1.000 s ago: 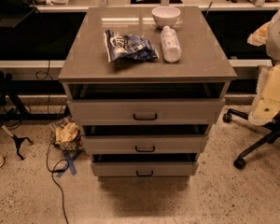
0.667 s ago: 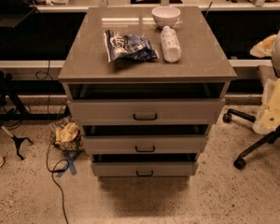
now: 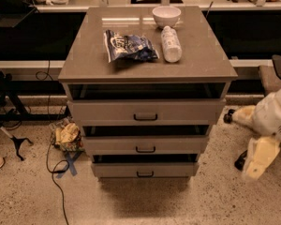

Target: Open bottom drawer

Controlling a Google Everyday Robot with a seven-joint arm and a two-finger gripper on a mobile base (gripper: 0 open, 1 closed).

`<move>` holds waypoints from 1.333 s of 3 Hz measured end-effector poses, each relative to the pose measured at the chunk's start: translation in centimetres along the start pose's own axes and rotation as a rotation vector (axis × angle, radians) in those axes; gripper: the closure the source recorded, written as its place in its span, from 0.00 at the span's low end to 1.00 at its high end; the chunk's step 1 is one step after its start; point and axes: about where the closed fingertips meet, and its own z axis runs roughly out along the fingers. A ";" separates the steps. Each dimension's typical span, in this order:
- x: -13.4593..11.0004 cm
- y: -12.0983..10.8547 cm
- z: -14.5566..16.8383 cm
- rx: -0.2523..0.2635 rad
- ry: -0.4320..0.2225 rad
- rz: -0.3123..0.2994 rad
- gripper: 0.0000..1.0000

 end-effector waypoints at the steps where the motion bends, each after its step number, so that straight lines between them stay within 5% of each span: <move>1: 4.5 1.9 10.7 -0.210 -0.020 0.057 0.00; 2: 5.2 2.2 12.8 -0.259 -0.030 0.074 0.00; 4: 6.0 1.9 14.7 -0.271 -0.037 0.088 0.00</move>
Offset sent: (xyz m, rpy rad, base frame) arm -0.0203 0.0045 -0.0957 0.0615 0.1686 0.0218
